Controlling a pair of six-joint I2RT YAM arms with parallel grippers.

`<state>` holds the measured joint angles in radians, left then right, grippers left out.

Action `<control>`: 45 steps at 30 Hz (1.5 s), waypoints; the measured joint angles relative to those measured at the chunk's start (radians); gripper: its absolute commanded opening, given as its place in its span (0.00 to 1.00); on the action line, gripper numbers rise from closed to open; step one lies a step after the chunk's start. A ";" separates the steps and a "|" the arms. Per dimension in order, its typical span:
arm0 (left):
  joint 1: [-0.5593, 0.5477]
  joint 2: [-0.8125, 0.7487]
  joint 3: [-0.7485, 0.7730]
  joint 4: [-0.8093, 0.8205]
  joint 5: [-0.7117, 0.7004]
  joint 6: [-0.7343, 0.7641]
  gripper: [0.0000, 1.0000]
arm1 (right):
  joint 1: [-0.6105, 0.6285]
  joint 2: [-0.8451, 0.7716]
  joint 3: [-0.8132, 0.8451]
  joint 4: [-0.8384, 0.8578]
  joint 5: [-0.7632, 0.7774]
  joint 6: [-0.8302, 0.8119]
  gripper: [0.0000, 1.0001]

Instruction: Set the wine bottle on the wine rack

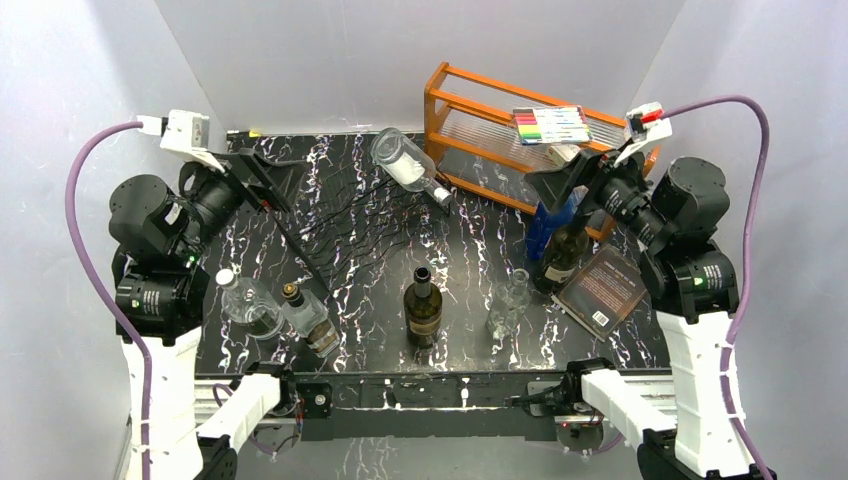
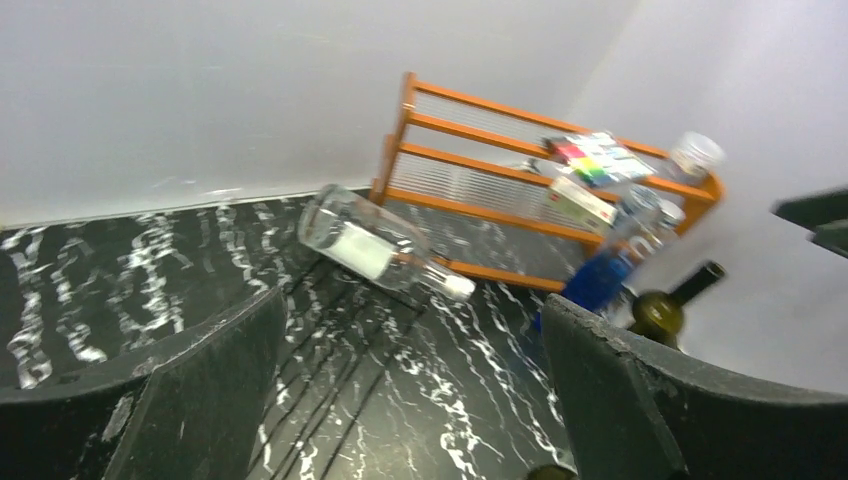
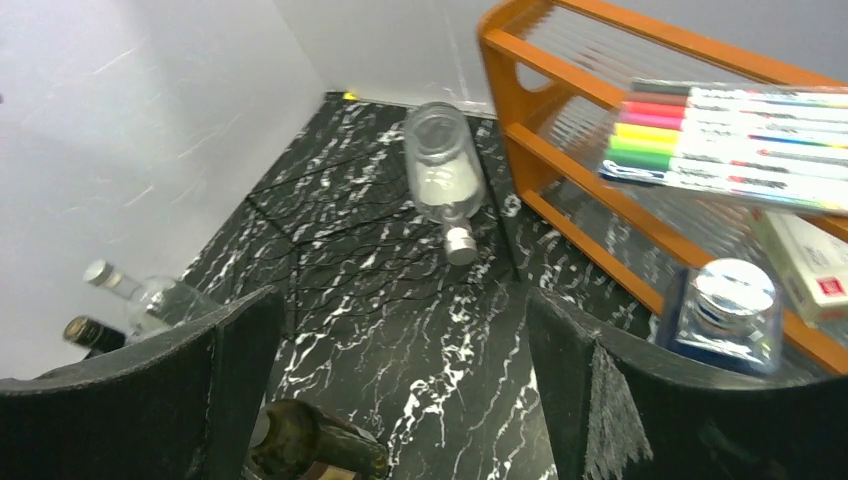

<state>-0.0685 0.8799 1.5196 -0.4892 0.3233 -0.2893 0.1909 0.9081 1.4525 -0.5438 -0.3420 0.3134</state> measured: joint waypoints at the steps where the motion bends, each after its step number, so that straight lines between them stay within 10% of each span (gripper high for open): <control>1: 0.000 -0.001 -0.007 0.012 0.041 -0.001 0.98 | 0.000 -0.013 -0.018 0.001 -0.020 -0.002 0.97; 8: 0.001 0.003 -0.092 0.141 0.364 -0.064 0.98 | 0.026 -0.025 -0.109 0.014 -0.208 -0.057 0.94; 30: -0.001 0.009 -0.142 0.233 0.484 -0.104 0.98 | 0.057 0.013 -0.105 -0.043 -0.212 -0.059 0.88; 45: -0.031 0.060 -0.238 0.363 0.560 -0.225 0.98 | 0.436 0.169 -0.051 -0.219 -0.026 -0.099 0.86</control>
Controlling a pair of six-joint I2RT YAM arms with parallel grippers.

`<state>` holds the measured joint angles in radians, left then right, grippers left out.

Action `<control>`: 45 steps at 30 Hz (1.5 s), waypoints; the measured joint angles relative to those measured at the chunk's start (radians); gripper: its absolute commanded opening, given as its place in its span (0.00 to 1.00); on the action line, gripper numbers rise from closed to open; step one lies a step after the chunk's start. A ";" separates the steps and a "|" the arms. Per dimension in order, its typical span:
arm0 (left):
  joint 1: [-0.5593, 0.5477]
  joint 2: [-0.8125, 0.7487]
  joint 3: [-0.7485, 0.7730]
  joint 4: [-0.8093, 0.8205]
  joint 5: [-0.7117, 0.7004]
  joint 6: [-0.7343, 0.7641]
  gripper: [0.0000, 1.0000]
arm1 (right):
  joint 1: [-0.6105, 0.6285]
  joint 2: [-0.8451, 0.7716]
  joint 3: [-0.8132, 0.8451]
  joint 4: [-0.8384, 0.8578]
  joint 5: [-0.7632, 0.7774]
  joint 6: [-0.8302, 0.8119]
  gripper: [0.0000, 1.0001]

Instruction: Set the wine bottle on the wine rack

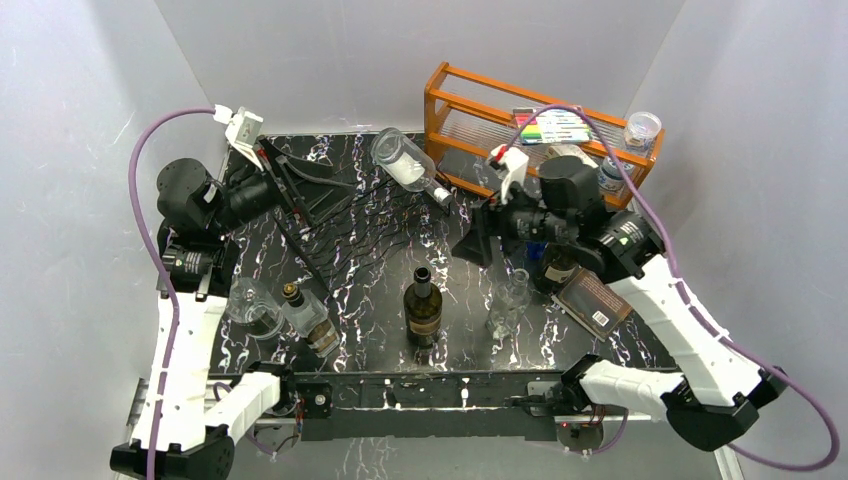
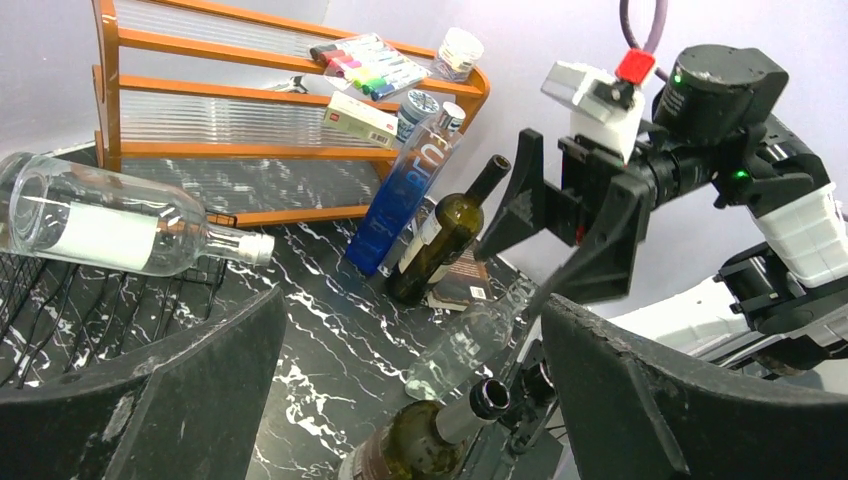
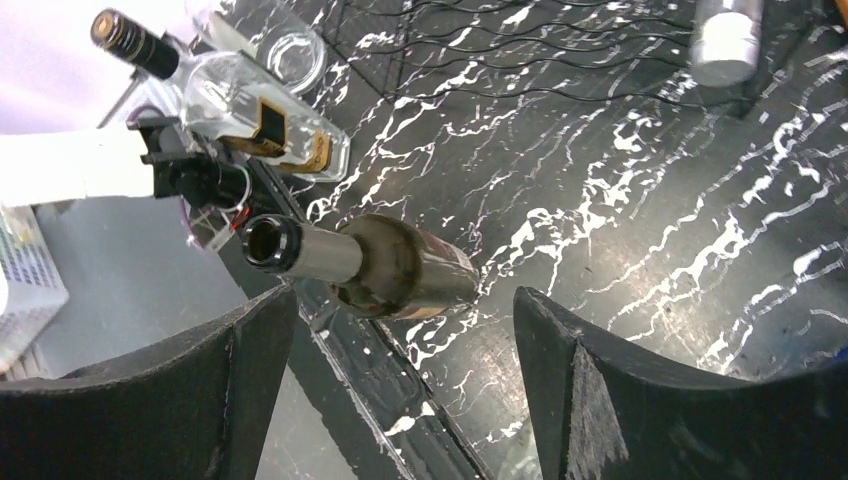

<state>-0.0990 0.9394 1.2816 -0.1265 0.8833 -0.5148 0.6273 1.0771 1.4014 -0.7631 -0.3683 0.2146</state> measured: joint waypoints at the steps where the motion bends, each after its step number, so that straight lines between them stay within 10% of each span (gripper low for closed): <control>1: 0.000 0.001 0.000 0.004 -0.002 -0.004 0.98 | 0.055 0.013 0.011 -0.005 0.038 -0.007 0.86; 18: -0.001 -0.002 0.000 -0.009 -0.074 0.018 0.98 | 0.489 0.210 0.071 -0.026 0.265 -0.114 0.81; 29: -0.002 -0.002 0.016 -0.108 -0.153 0.114 0.98 | 0.489 0.244 0.003 0.043 0.313 -0.113 0.41; 35: -0.001 -0.015 0.037 -0.170 -0.221 0.200 0.98 | 0.487 0.220 -0.033 0.095 0.363 -0.127 0.00; 45: -0.002 -0.006 0.013 -0.195 -0.182 0.254 0.98 | 0.499 0.218 -0.041 0.118 0.499 -0.110 0.00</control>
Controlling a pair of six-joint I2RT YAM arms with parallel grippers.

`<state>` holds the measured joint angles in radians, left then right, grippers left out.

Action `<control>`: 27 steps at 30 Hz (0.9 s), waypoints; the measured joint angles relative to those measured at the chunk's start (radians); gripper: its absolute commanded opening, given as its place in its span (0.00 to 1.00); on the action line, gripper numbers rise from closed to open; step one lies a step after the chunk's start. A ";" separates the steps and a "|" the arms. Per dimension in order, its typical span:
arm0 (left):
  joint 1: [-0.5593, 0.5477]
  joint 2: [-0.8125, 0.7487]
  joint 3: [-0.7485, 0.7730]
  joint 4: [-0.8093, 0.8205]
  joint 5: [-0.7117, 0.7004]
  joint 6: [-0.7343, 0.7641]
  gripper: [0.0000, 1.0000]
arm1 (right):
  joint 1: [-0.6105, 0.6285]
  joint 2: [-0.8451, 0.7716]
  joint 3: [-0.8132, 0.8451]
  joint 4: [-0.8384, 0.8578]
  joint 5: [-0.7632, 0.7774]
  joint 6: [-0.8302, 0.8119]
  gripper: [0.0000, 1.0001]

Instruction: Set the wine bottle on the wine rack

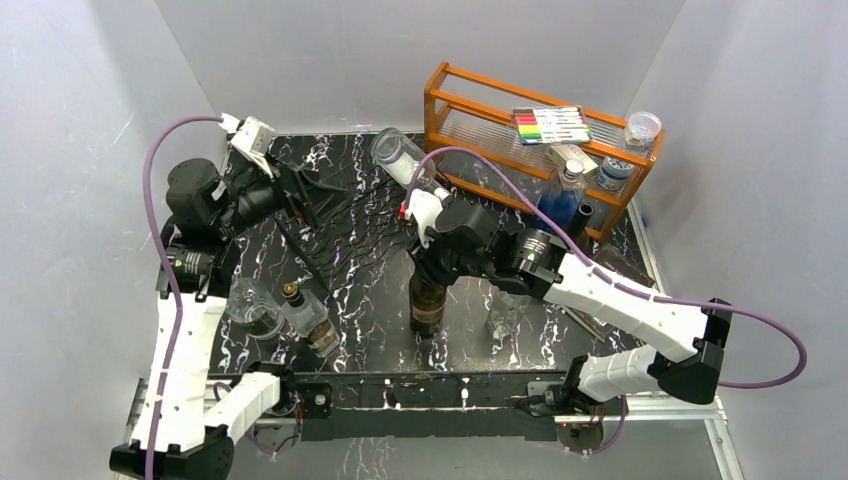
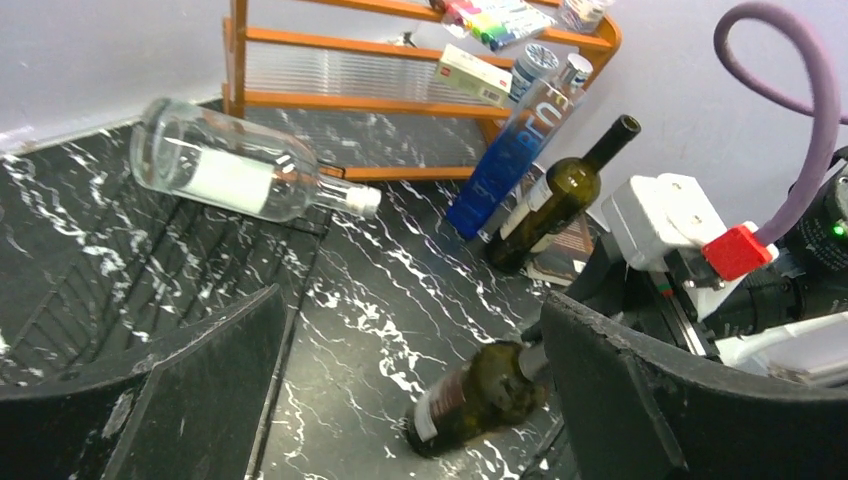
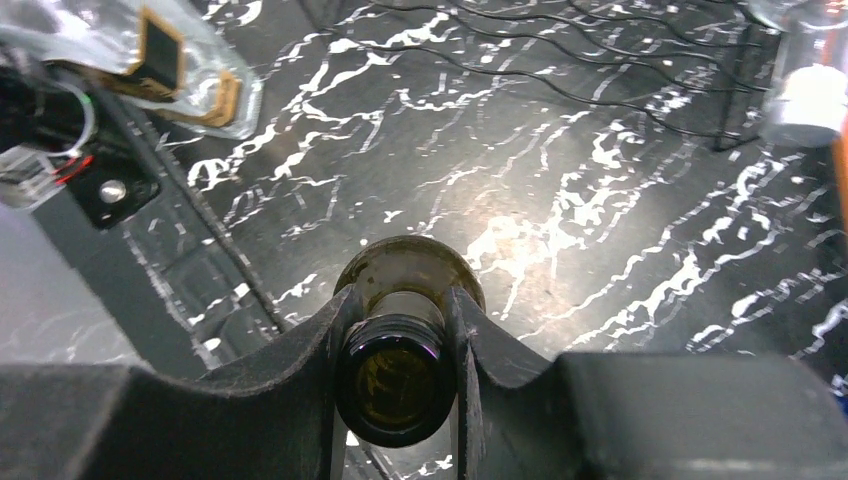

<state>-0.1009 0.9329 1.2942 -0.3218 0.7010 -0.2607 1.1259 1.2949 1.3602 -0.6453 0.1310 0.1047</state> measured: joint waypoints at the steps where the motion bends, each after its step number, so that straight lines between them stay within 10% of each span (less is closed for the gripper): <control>1: -0.003 0.007 -0.009 0.003 0.014 -0.003 0.98 | 0.000 0.000 0.000 -0.001 0.019 0.000 0.00; 27: -0.467 0.150 -0.209 0.130 0.061 0.161 0.98 | -0.007 -0.221 0.070 0.087 0.233 0.219 0.00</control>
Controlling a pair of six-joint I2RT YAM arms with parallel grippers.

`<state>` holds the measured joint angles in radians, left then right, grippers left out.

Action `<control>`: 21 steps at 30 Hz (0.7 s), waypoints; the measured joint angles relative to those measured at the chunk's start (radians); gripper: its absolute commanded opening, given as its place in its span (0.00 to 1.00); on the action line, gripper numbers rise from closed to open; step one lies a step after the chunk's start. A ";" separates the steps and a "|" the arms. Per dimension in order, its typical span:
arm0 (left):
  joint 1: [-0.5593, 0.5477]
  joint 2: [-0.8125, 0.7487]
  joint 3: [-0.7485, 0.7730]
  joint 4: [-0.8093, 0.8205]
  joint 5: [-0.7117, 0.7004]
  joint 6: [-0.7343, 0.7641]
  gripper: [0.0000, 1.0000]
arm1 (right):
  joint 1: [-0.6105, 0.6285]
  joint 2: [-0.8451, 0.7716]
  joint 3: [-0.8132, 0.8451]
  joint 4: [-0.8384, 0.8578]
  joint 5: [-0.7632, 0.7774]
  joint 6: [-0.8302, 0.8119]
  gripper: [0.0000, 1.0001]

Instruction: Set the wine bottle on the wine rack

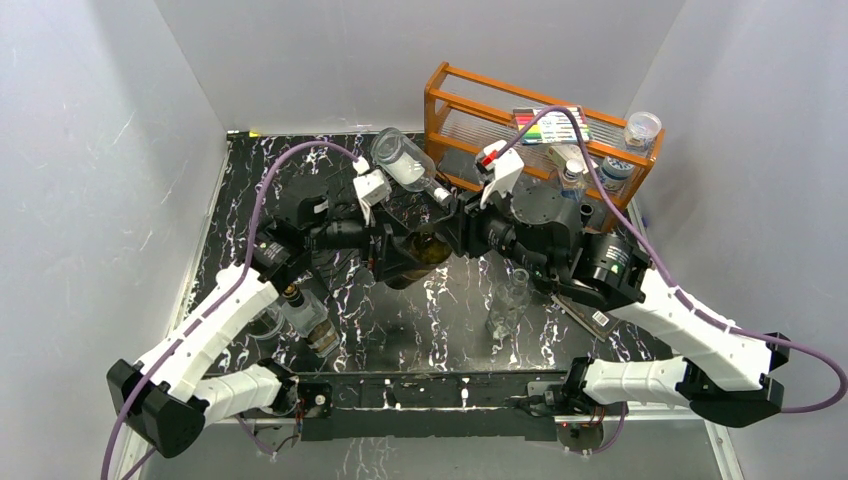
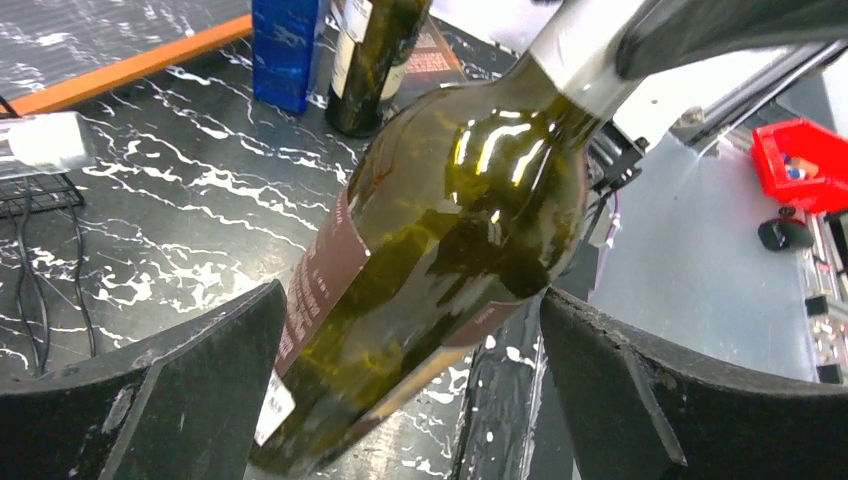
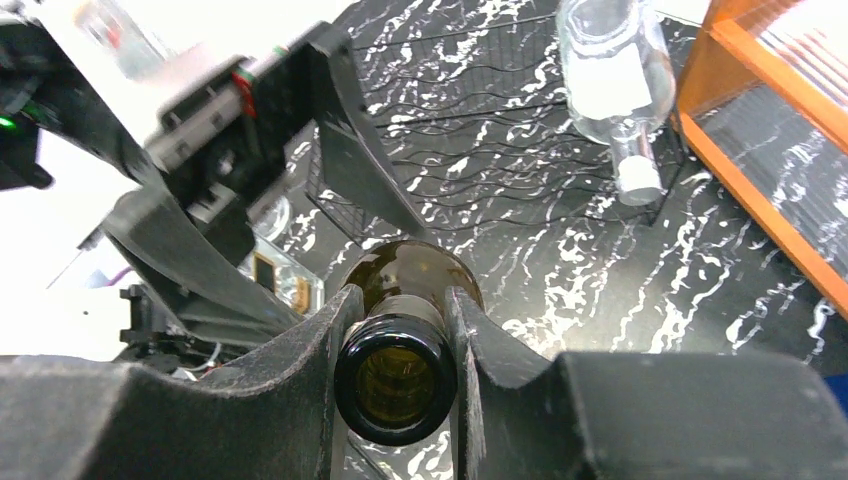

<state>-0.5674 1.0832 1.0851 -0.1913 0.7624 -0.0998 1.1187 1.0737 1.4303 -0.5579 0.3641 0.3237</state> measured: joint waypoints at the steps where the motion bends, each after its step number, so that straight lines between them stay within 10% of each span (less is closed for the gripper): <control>1: -0.006 0.004 -0.010 0.005 0.009 0.016 0.98 | 0.000 0.010 0.012 0.001 -0.004 0.011 0.00; 12: -0.029 0.001 -0.112 0.088 0.088 0.125 0.96 | 0.000 0.031 0.027 0.006 -0.077 0.067 0.00; 21: -0.031 0.002 -0.148 0.138 0.170 0.242 0.36 | -0.006 0.028 0.029 0.007 -0.090 0.087 0.00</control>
<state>-0.5987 1.0855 0.9375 -0.0532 0.9321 0.1421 1.1126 1.1015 1.4590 -0.5510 0.2737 0.4103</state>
